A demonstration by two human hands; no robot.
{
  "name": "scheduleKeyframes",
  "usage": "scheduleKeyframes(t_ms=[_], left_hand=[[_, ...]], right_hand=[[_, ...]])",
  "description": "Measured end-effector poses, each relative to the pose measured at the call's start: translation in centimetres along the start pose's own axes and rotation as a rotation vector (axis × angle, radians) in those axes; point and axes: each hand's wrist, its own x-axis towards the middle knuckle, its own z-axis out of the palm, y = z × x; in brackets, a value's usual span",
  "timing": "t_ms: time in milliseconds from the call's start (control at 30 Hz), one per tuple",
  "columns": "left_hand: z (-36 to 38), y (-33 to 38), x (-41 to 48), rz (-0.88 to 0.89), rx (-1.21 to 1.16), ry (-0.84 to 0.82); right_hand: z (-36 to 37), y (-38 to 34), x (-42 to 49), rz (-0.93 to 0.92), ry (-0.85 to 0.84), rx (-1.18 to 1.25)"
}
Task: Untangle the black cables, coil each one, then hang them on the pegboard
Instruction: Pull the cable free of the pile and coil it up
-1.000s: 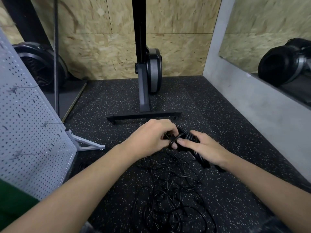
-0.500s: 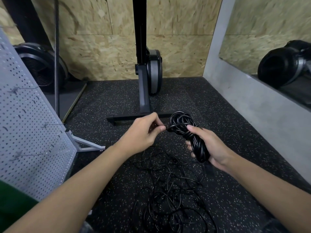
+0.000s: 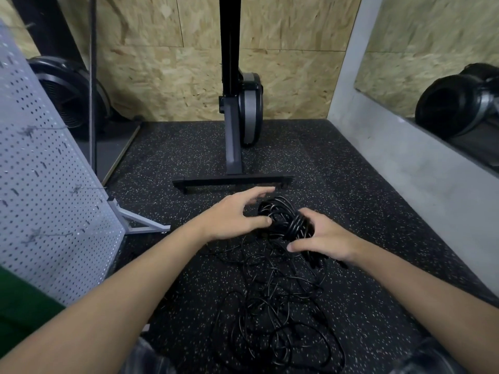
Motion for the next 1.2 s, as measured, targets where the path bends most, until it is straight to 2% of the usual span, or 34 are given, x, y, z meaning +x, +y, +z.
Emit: scheduleKeyframes(t_ms=[200,400,600,733,900,1033,1200], left_hand=[[-1.8,-2.4,-1.6,-0.081,0.059,-0.026],[-3.3,-4.7,-4.7,-0.271,0.288,0.051],[-6.3,-9.7,-7.9,-0.608,0.38,0.141],[-7.9,-13.2,-10.7,-0.846,0.241,0.256],[-8.6,-18.1,-12.8,-1.027,0.062,0.397],[-6.1,-23.5,-13.5,-1.076,-0.169,0.491],[-3.0,-30.2,-13.5,-1.111,-0.09,0.614]], right_hand=[[1.6,-1.7,1.7,-0.087,-0.138,-0.185],[5.4,-3.2,5.2,-0.107,-0.261,-0.397],[6.9,-4.7,8.5,-0.11,-0.267,-0.46],[10.1,-4.1,10.7,-0.09,-0.33,-0.623],[13.5,-4.0,14.3,-0.105,-0.371,-0.829],[15.6,-2.8,17.0,-0.109,-0.361,-0.793],[18.5,0.2,19.4,-0.098,-0.425,-0.75]])
